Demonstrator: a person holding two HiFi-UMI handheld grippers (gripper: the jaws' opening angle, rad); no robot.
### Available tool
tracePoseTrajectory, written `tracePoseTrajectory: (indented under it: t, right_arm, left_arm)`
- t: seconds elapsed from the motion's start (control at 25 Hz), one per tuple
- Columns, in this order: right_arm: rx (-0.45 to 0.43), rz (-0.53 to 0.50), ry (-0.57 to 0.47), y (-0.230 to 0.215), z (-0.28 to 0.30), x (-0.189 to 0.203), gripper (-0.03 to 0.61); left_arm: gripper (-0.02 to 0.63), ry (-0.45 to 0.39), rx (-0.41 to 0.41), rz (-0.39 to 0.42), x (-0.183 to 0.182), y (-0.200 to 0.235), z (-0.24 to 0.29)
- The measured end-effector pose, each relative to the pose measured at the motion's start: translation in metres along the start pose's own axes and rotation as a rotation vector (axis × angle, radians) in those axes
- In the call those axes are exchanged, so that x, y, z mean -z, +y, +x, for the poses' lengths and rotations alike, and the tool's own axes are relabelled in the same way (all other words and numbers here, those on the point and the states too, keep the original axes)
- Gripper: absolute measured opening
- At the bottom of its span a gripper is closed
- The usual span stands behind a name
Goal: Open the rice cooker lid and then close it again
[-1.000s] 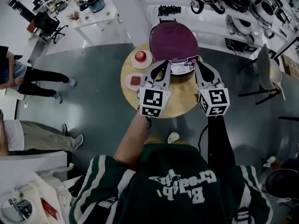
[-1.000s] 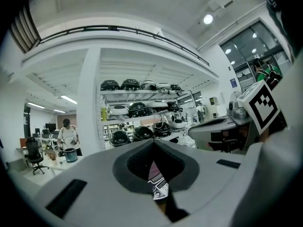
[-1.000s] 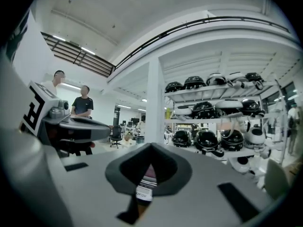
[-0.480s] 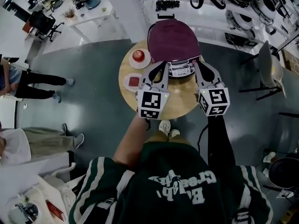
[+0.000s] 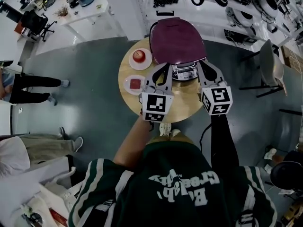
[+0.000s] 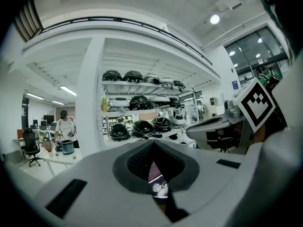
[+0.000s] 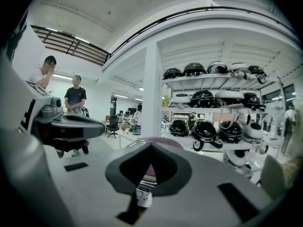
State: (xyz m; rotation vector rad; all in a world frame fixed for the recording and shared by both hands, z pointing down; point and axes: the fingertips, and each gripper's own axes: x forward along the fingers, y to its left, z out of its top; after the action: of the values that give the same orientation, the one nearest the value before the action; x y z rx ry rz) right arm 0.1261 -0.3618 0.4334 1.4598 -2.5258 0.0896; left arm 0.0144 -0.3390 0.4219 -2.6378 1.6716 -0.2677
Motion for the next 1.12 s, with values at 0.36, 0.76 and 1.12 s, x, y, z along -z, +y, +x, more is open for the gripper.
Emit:
tracePoseTrajectory:
  t: [0.36,0.76,1.12]
  right_arm:
    - [0.021,-0.011,0.038,0.007,0.021,0.005,0.005]
    - [0.029,-0.008,0.112,0.0,0.036,0.026,0.005]
    - [-0.03,0.011,0.306,0.006,0.058,0.081,0.005]
  left_arm:
    - [-0.005,-0.02,0.021,-0.011,0.001,0.02,0.002]
    - [-0.005,0.07,0.09,-0.027,0.027,0.0,0.032]
    - [-0.005,0.244,0.146,-0.102,0.086,-0.024,0.064]
